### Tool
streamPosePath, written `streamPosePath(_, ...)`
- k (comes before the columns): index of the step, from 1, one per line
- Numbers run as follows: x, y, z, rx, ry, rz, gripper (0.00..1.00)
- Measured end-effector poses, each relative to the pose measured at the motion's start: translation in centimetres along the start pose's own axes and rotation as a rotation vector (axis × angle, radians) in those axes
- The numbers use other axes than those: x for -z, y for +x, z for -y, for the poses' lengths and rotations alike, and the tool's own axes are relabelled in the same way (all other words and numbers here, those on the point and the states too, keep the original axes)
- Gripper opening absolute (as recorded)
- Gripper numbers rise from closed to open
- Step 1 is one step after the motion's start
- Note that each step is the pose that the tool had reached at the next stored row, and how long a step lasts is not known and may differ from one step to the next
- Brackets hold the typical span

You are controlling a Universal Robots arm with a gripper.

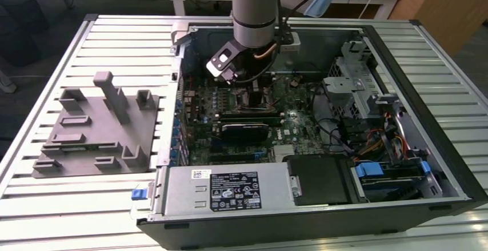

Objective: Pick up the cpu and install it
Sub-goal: 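Place the cpu into insertion slot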

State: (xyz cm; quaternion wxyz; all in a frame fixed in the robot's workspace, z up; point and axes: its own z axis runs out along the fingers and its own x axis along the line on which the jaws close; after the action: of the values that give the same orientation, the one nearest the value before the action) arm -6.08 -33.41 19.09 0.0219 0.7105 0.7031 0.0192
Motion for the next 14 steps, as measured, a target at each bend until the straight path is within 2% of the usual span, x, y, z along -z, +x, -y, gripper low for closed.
streamPosePath(9,1.06,-0.01,-0.06,0.0,0.0,-0.0002,0.62)
streamPosePath(14,1.13,0.0,-0.07,0.0,-0.0001,-0.0001,0.62)
